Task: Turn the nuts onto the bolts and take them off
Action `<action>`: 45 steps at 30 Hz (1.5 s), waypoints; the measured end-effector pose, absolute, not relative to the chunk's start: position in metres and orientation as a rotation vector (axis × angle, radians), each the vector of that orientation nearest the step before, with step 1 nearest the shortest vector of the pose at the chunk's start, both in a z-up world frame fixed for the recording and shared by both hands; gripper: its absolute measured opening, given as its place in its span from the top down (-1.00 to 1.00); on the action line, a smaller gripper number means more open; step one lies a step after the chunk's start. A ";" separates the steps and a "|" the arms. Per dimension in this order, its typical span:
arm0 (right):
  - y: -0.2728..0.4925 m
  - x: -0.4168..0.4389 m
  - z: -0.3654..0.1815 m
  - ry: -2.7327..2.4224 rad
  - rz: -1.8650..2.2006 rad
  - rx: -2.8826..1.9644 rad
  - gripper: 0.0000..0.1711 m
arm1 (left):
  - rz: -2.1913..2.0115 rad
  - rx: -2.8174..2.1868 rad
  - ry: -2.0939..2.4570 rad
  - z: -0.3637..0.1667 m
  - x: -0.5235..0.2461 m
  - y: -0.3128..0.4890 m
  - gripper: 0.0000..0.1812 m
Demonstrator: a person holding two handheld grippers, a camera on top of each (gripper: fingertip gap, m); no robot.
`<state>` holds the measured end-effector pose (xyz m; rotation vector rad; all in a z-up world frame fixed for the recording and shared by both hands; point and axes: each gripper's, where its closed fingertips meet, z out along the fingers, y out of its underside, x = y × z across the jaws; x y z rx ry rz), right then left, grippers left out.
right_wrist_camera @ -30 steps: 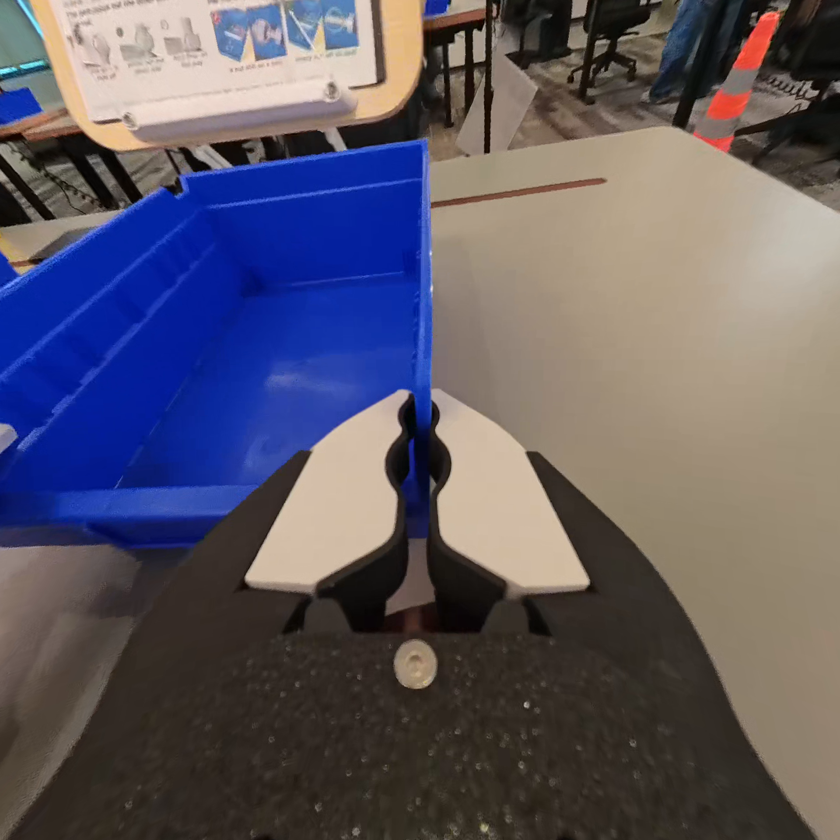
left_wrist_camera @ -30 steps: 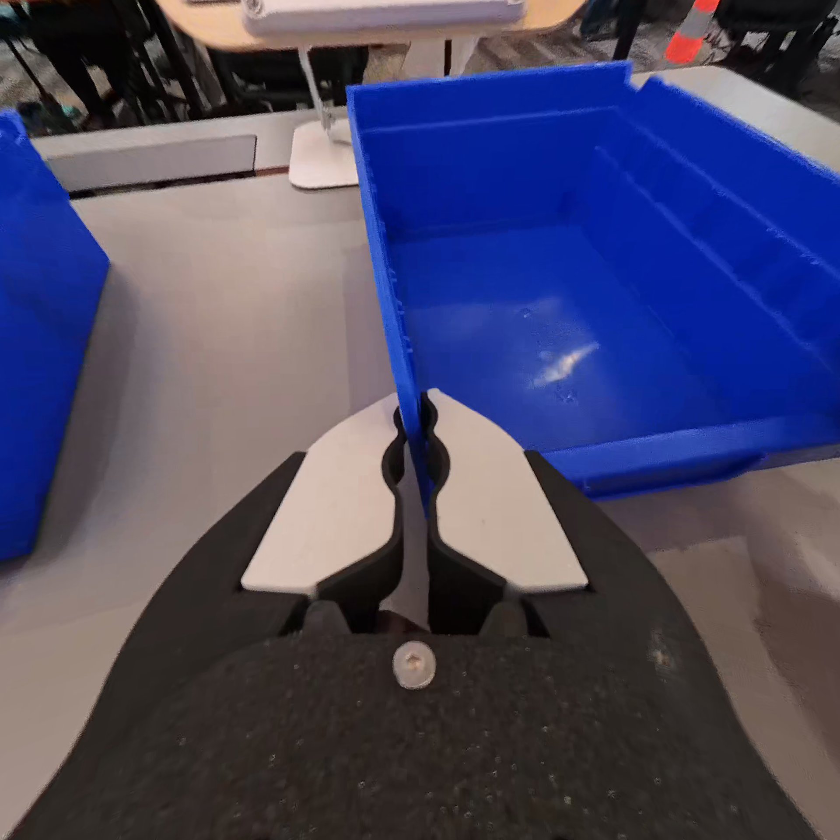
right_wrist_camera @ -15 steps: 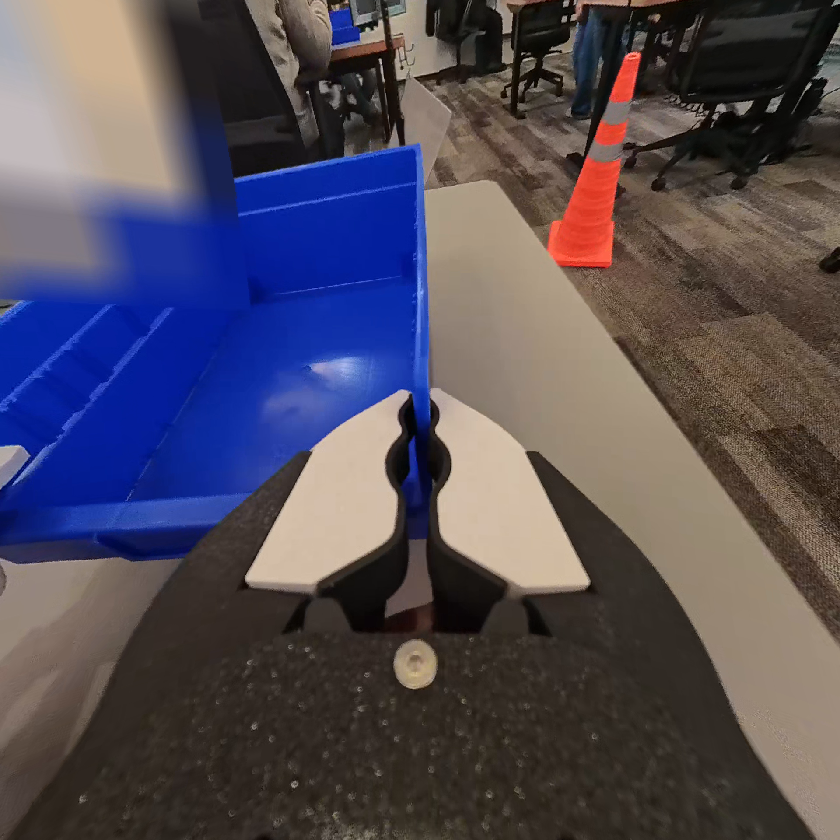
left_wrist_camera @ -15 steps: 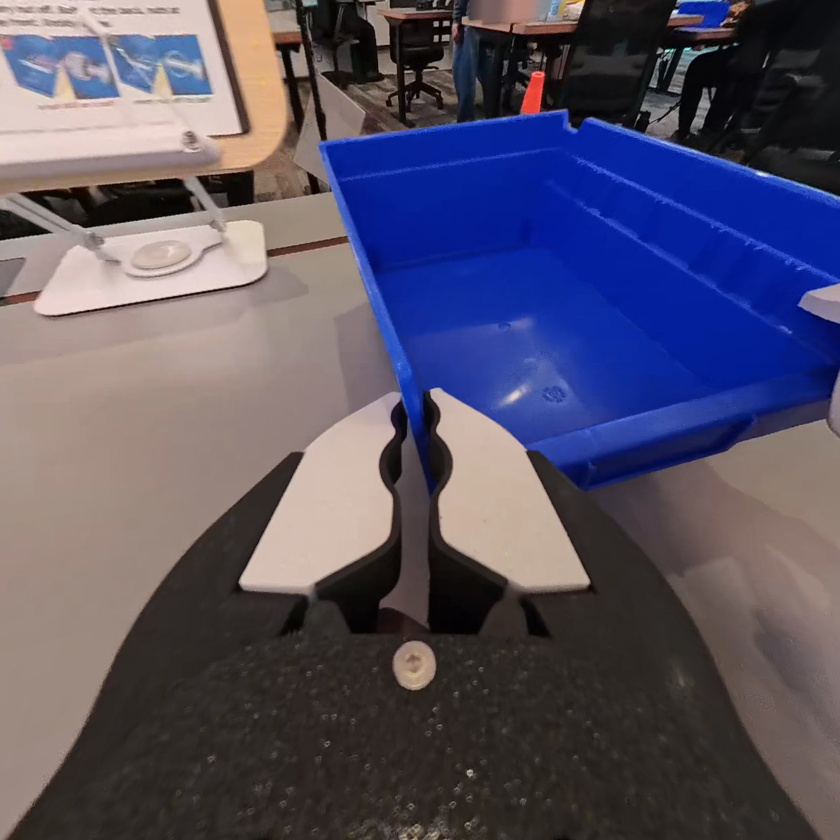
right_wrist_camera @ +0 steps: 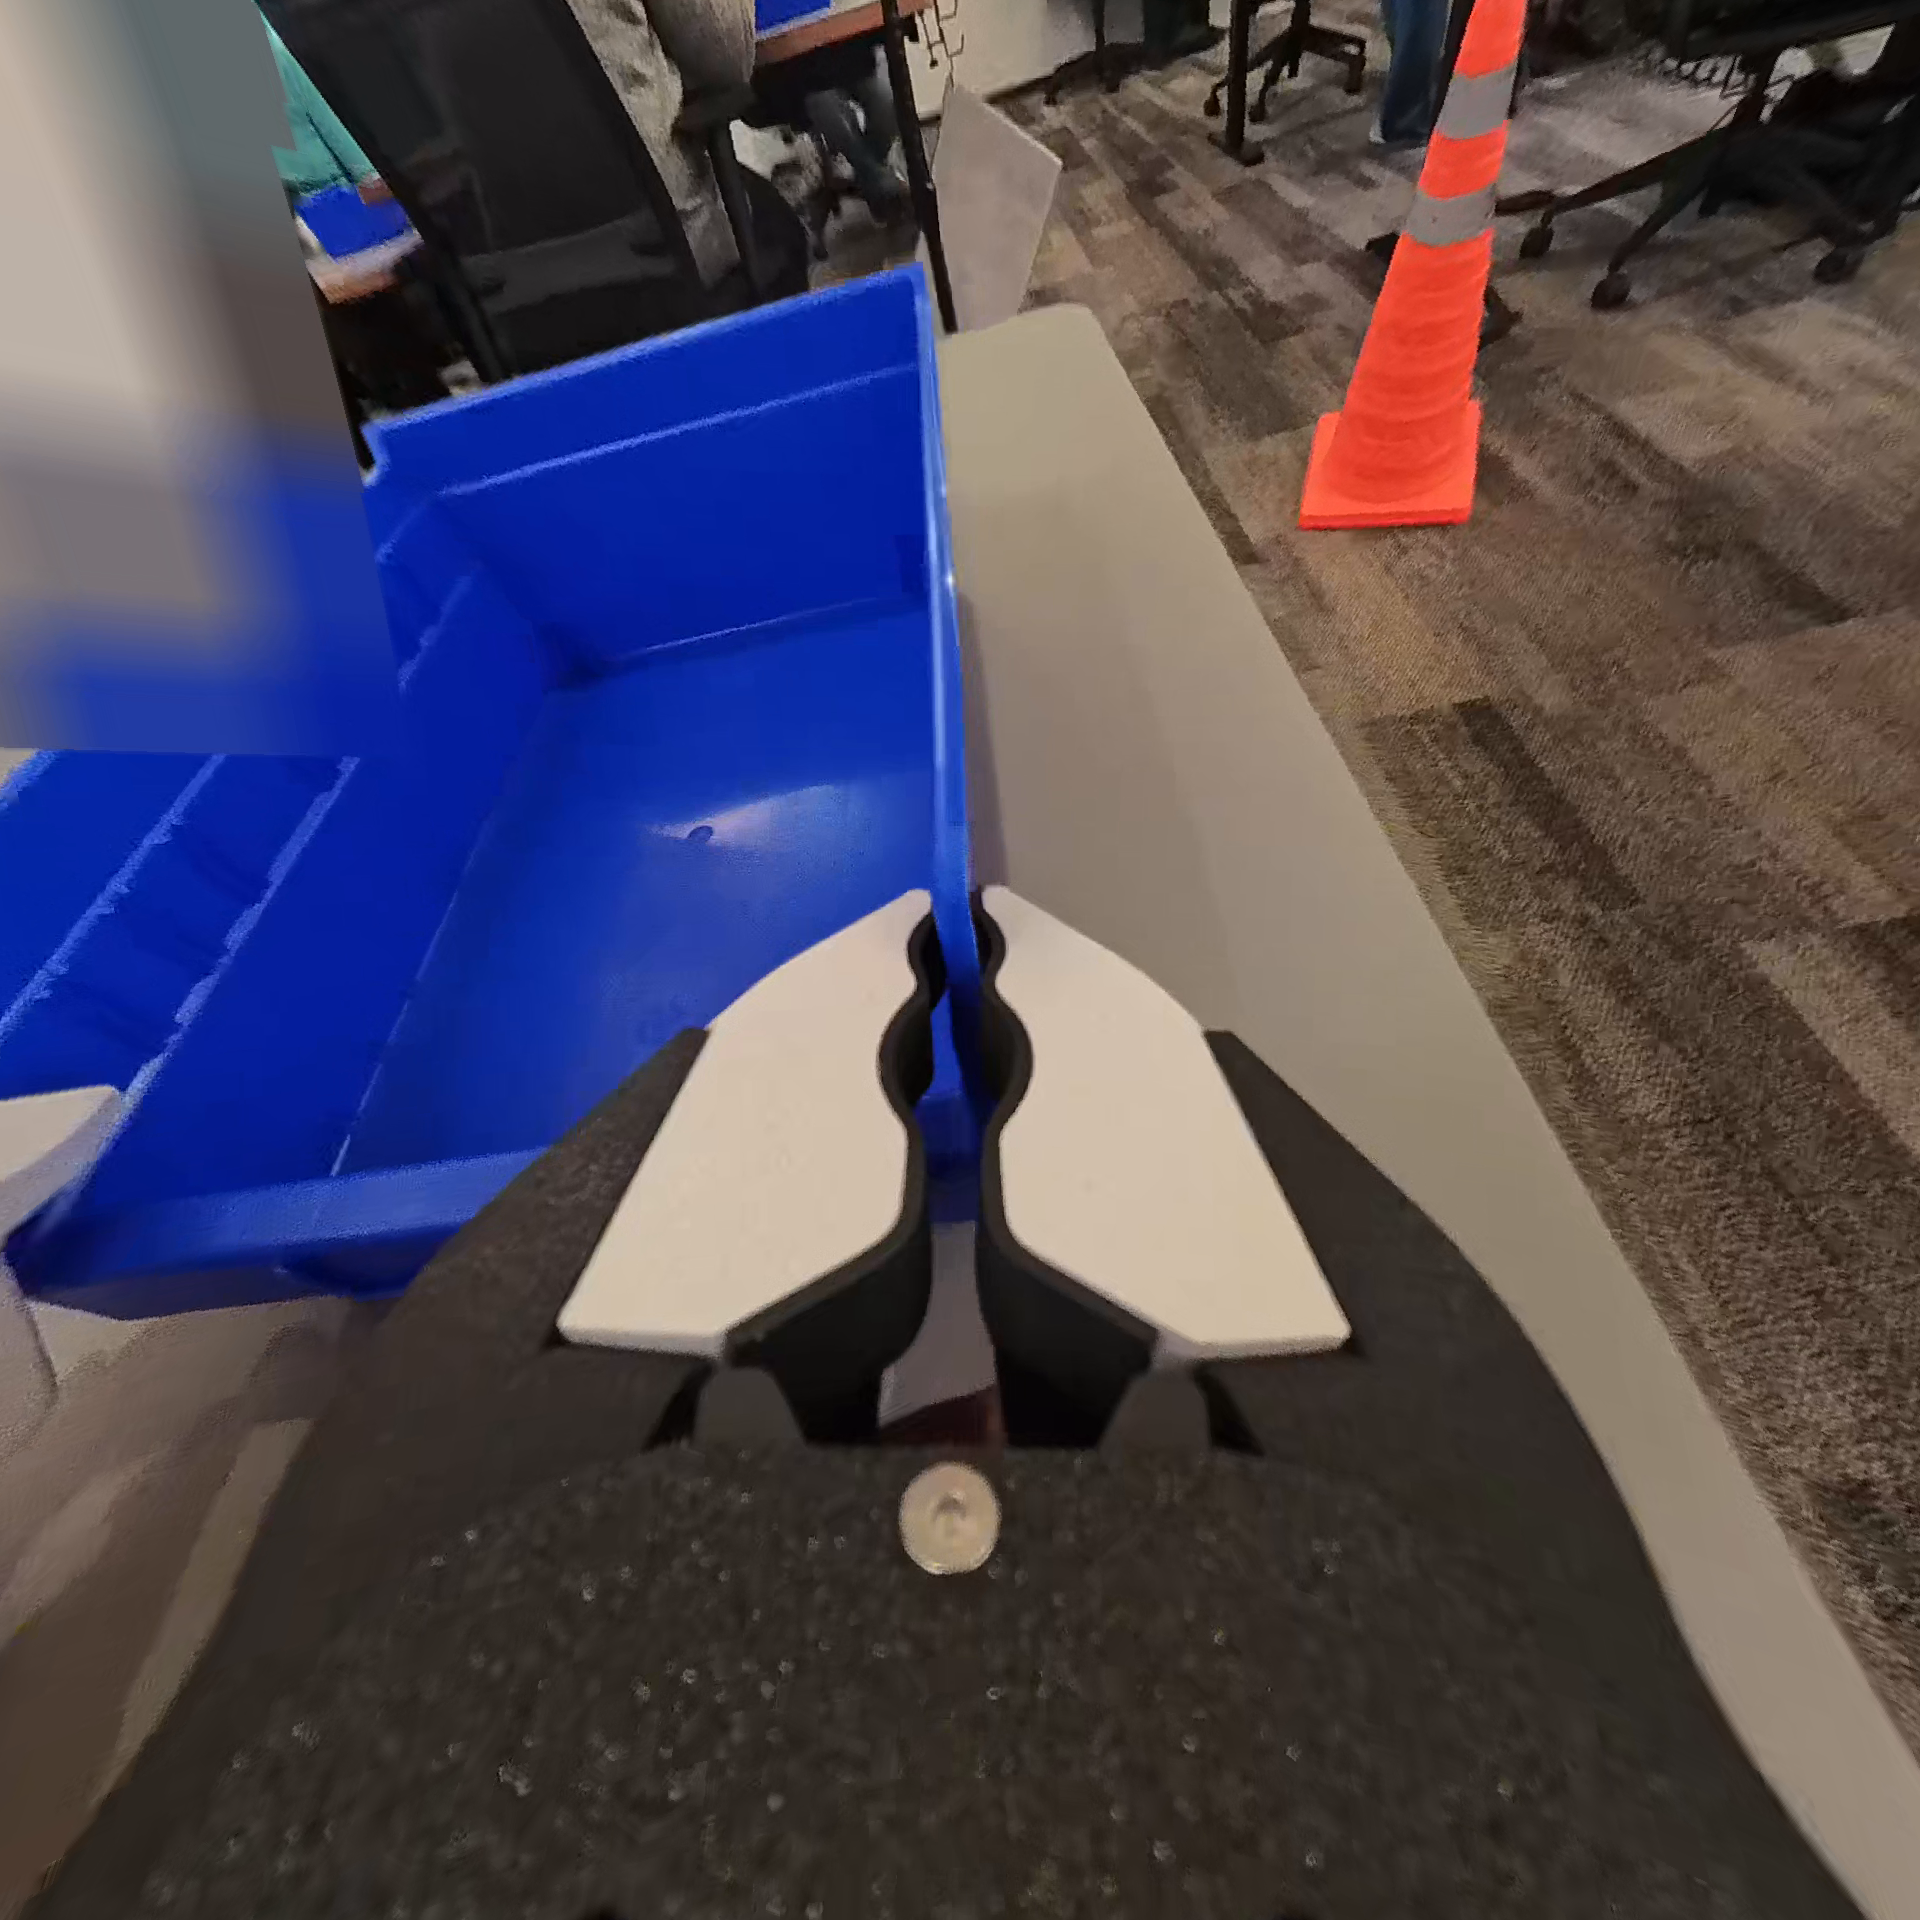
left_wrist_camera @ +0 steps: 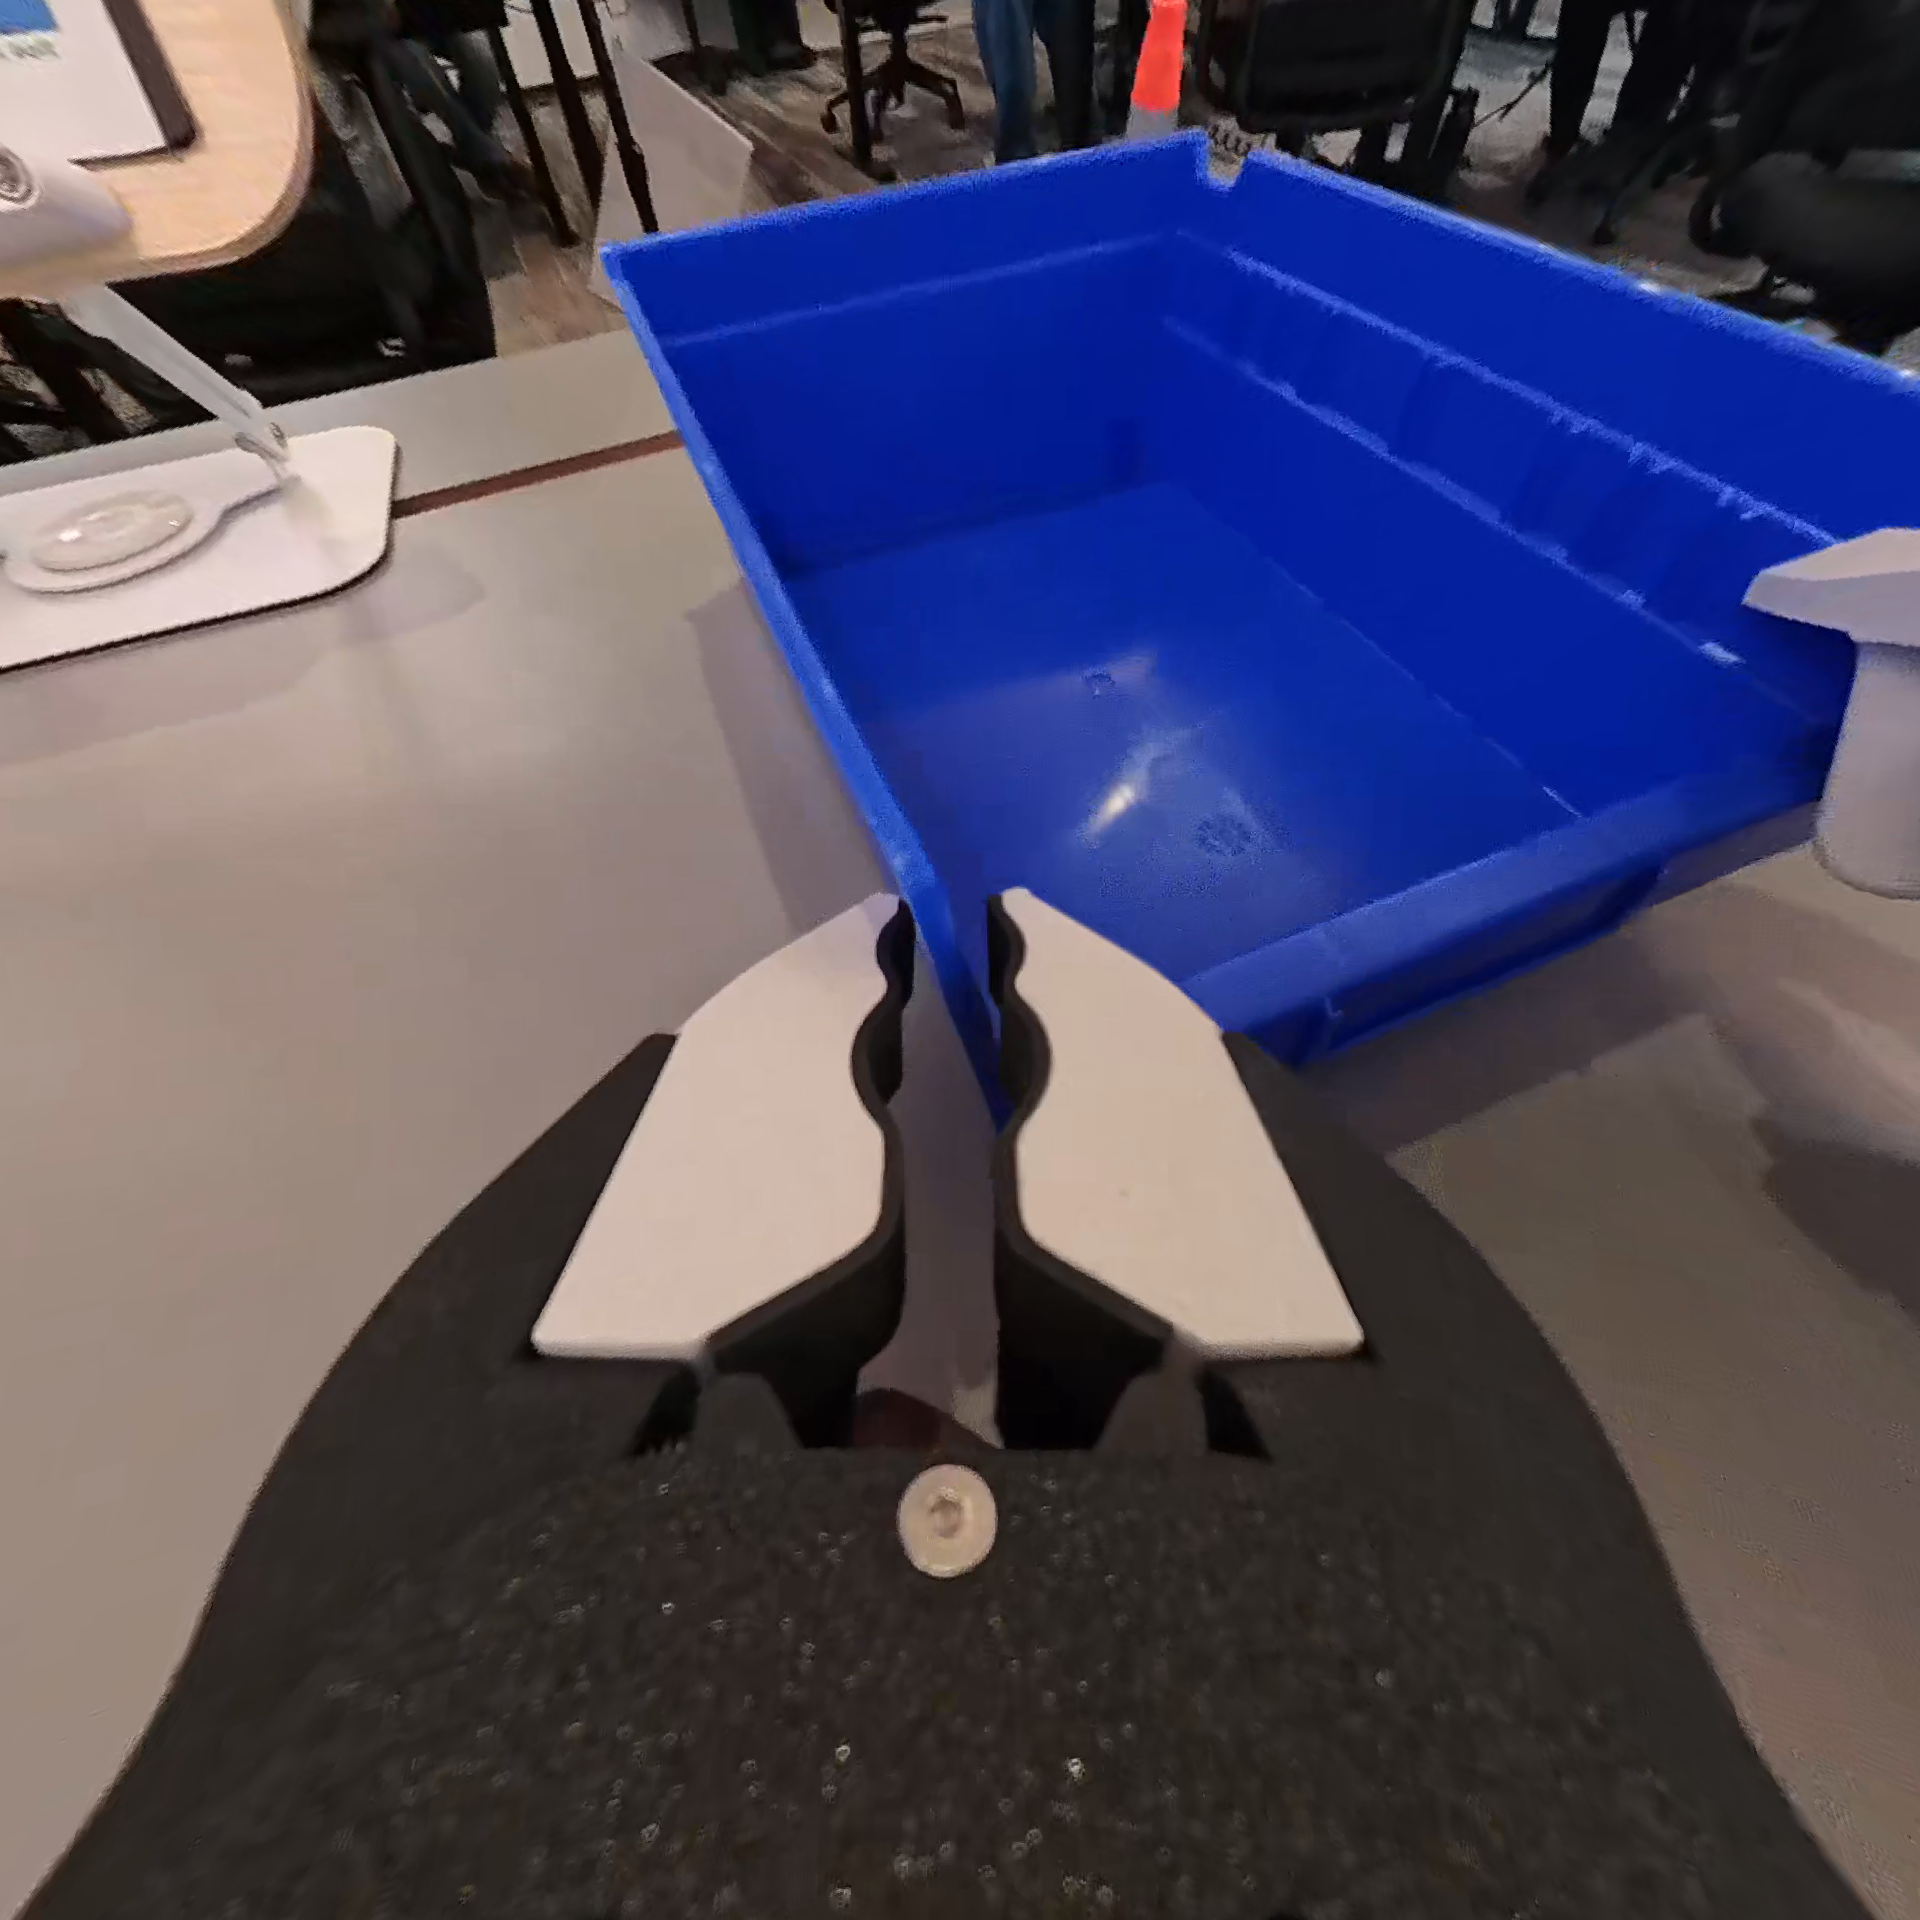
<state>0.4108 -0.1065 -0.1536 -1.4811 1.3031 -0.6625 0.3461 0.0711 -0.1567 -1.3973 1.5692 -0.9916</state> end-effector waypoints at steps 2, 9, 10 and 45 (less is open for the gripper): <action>-0.107 0.410 -0.154 1.302 -0.652 -1.459 0.96 | -1.023 -1.392 1.591 -0.157 0.345 0.068 0.78; -0.120 0.396 -0.127 1.254 -0.925 -1.481 0.42 | -1.183 -1.362 1.747 -0.151 0.320 0.078 0.67; -0.123 0.389 -0.116 1.246 -0.988 -1.463 0.41 | -1.207 -1.353 1.765 -0.147 0.312 0.089 0.61; 0.282 0.250 -0.123 0.676 -0.365 -1.704 0.73 | -0.775 -1.842 1.105 -0.148 0.119 0.717 0.95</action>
